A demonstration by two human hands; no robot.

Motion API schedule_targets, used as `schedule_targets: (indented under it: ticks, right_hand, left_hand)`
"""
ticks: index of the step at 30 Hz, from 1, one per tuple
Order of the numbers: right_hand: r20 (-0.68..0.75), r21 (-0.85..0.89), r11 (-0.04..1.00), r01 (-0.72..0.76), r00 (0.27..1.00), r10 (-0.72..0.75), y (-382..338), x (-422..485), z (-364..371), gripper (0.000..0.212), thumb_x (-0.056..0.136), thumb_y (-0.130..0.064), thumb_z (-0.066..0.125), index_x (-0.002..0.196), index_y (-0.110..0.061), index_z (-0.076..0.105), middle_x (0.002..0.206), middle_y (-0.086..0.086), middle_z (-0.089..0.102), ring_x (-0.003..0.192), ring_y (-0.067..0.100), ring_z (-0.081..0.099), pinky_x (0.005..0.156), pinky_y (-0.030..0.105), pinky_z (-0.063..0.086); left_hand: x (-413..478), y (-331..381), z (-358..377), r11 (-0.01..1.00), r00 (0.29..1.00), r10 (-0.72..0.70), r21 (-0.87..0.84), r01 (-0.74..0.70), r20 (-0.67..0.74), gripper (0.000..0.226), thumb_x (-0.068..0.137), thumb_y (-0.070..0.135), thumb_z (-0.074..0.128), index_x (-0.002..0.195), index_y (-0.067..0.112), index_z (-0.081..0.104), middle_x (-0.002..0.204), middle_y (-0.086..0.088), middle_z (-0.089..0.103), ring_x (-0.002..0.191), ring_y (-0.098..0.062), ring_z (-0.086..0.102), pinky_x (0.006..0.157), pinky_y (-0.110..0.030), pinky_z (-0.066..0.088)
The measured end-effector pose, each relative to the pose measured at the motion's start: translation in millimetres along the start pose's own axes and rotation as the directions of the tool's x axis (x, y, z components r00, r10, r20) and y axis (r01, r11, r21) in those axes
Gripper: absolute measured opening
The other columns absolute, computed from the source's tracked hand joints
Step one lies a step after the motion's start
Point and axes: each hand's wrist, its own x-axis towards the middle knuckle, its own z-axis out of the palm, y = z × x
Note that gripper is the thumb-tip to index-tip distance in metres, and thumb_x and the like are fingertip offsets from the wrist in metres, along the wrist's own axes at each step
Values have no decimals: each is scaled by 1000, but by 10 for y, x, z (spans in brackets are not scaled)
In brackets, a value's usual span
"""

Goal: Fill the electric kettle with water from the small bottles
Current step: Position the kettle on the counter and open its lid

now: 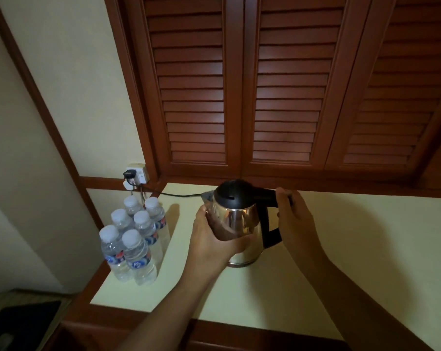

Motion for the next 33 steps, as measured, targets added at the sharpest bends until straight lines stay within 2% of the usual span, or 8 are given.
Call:
schedule_targets:
  ticks: [5, 10, 13, 16, 19, 24, 29, 33]
  right_hand:
    - [52, -30, 999, -16, 999, 17, 137, -323, -146, 19, 104, -41, 48, 102, -24, 58, 88, -4, 64, 78, 8, 61, 66, 21, 43]
    - [114, -83, 996, -8, 993, 18, 244, -437, -223, 26, 105, -42, 45, 109, -19, 58, 95, -1, 63, 88, 13, 62, 66, 18, 43]
    - [149, -94, 996, 5, 989, 9, 263, -464, -258, 27, 106, -38, 44, 113, -16, 57, 99, 1, 61, 90, 13, 62, 61, 6, 43]
    - [156, -183, 975, 122, 983, -93, 224, -430, -270, 24, 104, -37, 48, 113, -17, 59, 104, -1, 61, 99, 18, 60, 73, 9, 44]
    - [169, -397, 872, 287, 956, -238, 11, -338, -182, 39, 96, -53, 57, 118, -21, 63, 115, -3, 65, 107, 17, 59, 90, 31, 48]
    - [326, -713, 604, 356, 931, -164, -452, -221, 156, 75, 81, -83, 45, 116, -19, 62, 117, 3, 65, 111, 26, 57, 92, 42, 48]
    - [336, -779, 513, 360, 931, -142, -578, -109, 289, 56, 83, -61, 57, 113, -14, 59, 112, 7, 66, 106, 29, 60, 89, 41, 47]
    - [318, -697, 637, 329, 938, -137, -599, -110, 275, 37, 87, -49, 57, 99, -14, 59, 93, 6, 66, 89, 30, 64, 78, 38, 54]
  left_hand:
    - [-396, -29, 6, 998, 998, -47, 30, 46, 29, 96, 58, 42, 99, 132, 48, 38, 127, 22, 57, 118, 1, 57, 81, -8, 50]
    - [-592, -8, 34, 995, 994, -94, 35, 92, 48, 95, 63, 33, 99, 131, 45, 33, 125, 26, 52, 114, 5, 53, 73, 4, 45]
    - [-622, 4, 39, 994, 994, -100, 45, 98, 47, 96, 63, 35, 99, 132, 44, 33, 126, 26, 51, 113, 7, 52, 72, 4, 44]
    - [-624, 0, 37, 993, 994, -104, 55, 102, 45, 99, 63, 36, 99, 135, 43, 32, 128, 26, 49, 113, 9, 50, 72, 6, 43]
    - [-645, 4, 48, 993, 993, -103, 62, 99, 54, 101, 64, 38, 98, 137, 45, 29, 128, 29, 46, 115, 10, 49, 72, 4, 44]
    - [-669, -3, 46, 993, 993, -110, 59, 107, 52, 100, 66, 39, 98, 137, 47, 27, 126, 35, 44, 115, 15, 46, 72, 6, 41]
    - [-653, -32, 34, 991, 990, -127, 60, 123, 65, 100, 65, 40, 98, 137, 47, 28, 125, 34, 45, 113, 14, 48, 71, 6, 42]
    - [-645, -72, 22, 991, 991, -116, 70, 111, 67, 104, 64, 43, 98, 143, 44, 30, 133, 29, 48, 122, 7, 50, 76, 2, 46]
